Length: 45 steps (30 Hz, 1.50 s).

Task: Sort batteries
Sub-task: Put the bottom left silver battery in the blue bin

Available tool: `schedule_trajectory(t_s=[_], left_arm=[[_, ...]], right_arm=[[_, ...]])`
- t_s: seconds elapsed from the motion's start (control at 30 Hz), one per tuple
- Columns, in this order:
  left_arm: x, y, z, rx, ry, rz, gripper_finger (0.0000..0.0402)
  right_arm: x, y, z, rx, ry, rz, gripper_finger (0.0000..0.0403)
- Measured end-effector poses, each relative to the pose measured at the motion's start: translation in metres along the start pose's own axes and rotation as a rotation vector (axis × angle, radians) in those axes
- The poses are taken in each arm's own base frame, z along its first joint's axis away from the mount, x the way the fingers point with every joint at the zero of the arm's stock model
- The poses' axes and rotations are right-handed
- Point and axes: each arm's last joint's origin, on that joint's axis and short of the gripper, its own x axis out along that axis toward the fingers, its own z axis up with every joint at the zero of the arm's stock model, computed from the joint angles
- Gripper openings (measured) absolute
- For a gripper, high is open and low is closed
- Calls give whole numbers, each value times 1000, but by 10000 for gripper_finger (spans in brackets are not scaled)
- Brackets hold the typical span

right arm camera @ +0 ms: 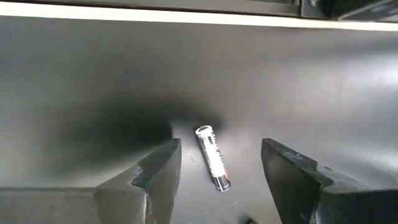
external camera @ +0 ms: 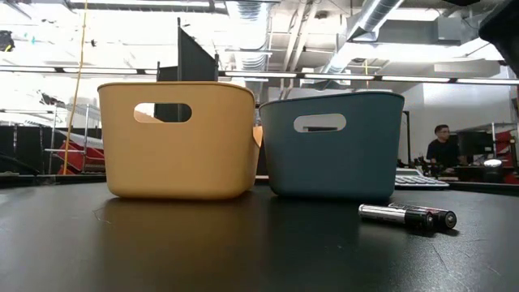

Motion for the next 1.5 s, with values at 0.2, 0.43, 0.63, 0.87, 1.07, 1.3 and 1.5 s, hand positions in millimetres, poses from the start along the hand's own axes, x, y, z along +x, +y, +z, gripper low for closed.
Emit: schedule_trajectory(t_s=[0.2, 0.43, 0.63, 0.87, 1.07, 1.3, 1.5], left_arm=[[0, 0, 0, -9, 0, 0, 173], [0, 0, 0, -18, -1, 0, 173], [0, 0, 0, -18, -1, 0, 173], [0, 0, 0, -15, -1, 0, 173], [0, 0, 0, -15, -1, 2, 173], [1, 0, 0, -7, -1, 2, 173], [1, 0, 0, -6, -1, 3, 173]], right_arm=[[1, -5, -6, -46, -15, 17, 240], [17, -5, -12, -97, -16, 75, 239], [21, -7, -14, -126, -16, 74, 226], [22, -7, -19, -119, -12, 94, 166], [24, -11, -23, -99, -21, 97, 124], [25, -14, -27, -86, -30, 106, 118], [26, -17, -31, -77, -36, 112, 118]])
